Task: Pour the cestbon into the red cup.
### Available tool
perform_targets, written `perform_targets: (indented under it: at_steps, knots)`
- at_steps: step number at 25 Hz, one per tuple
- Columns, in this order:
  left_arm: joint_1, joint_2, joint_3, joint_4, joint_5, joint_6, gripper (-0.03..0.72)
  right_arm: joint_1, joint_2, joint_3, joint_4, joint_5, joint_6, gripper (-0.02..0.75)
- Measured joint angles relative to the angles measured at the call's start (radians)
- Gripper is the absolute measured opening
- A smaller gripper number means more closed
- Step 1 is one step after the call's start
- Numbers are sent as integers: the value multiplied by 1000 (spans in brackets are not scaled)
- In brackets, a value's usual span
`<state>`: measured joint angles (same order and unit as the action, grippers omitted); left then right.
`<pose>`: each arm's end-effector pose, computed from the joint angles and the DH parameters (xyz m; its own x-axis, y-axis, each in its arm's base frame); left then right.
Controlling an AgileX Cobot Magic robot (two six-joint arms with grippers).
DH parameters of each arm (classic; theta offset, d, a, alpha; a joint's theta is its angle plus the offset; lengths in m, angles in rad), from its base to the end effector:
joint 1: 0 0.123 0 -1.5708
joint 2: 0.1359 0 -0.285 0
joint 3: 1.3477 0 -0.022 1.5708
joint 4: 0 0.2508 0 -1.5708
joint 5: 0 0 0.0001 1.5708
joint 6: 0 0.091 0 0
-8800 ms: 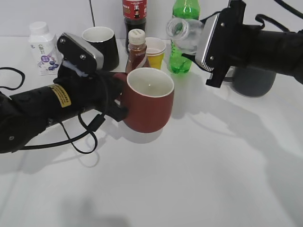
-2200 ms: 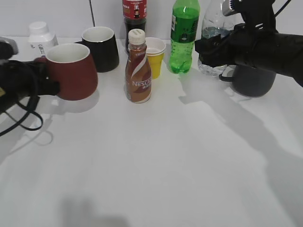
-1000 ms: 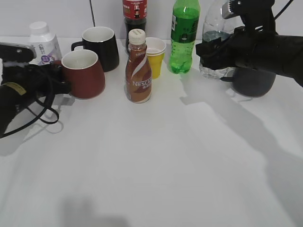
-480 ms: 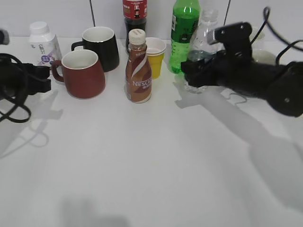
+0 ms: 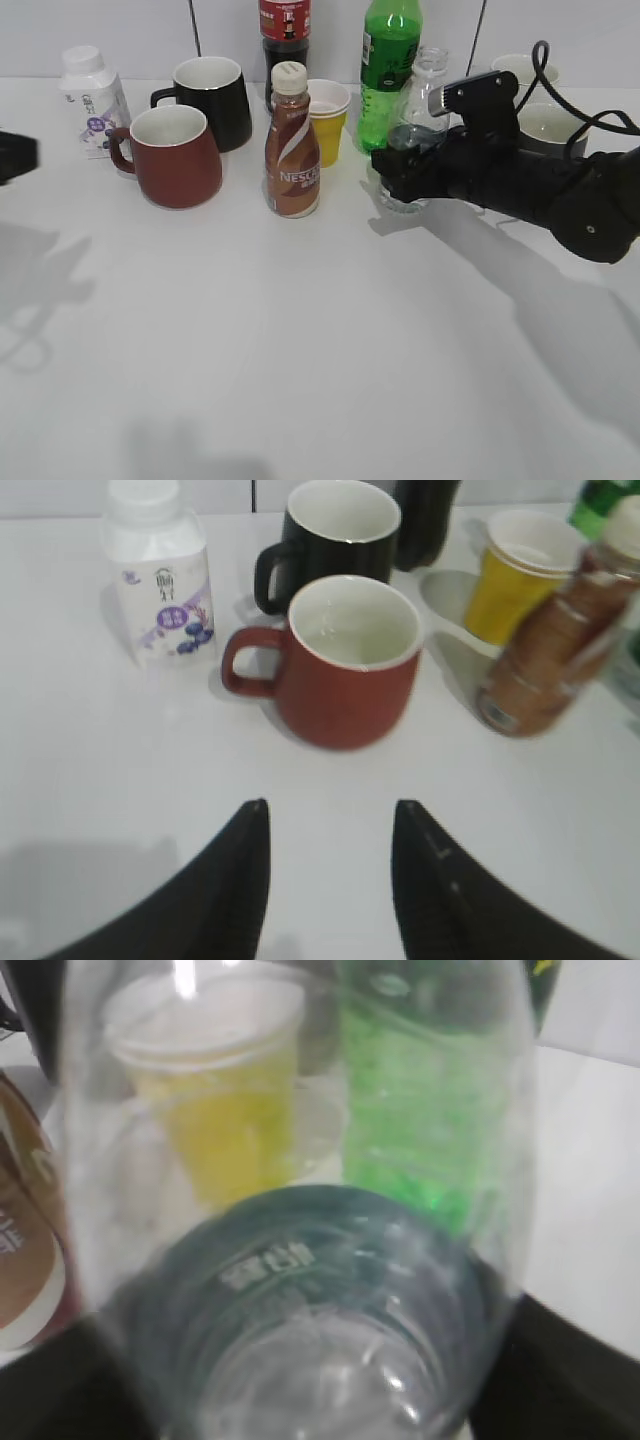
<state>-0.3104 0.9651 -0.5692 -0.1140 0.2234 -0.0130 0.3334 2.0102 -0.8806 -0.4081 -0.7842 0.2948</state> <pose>0.1850 -0.0618 0.2758 -0.5186 0.0363 -0.8542 0.2638 0.9571 -0.1195 0.3544 0.1497 0.1306 -0.2789 -0.0989 -0.9552 -0.5677 0.8192 0.0809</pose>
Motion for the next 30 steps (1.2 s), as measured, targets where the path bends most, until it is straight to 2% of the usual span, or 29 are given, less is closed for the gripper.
perform_targets:
  at_steps: [3,6,12,18,24,30]
  knots:
    - [0,-147,0,-4,142,0,309,0,-15,0,-12,15,0,622]
    - [0,-285,0,-5,274,0,309,0,-64,0,-35,82,6,628]
    - [0,-418,0,5,553,0,309,0,-160,0,-63,277,53,624]
    - [0,-422,0,5,820,0,309,0,-264,19,-240,415,259,599]
    - [0,-432,0,-1,945,0,309,0,-360,111,-384,430,406,596]
    - [0,-510,0,-4,949,0,309,0,-528,291,-446,481,505,595]
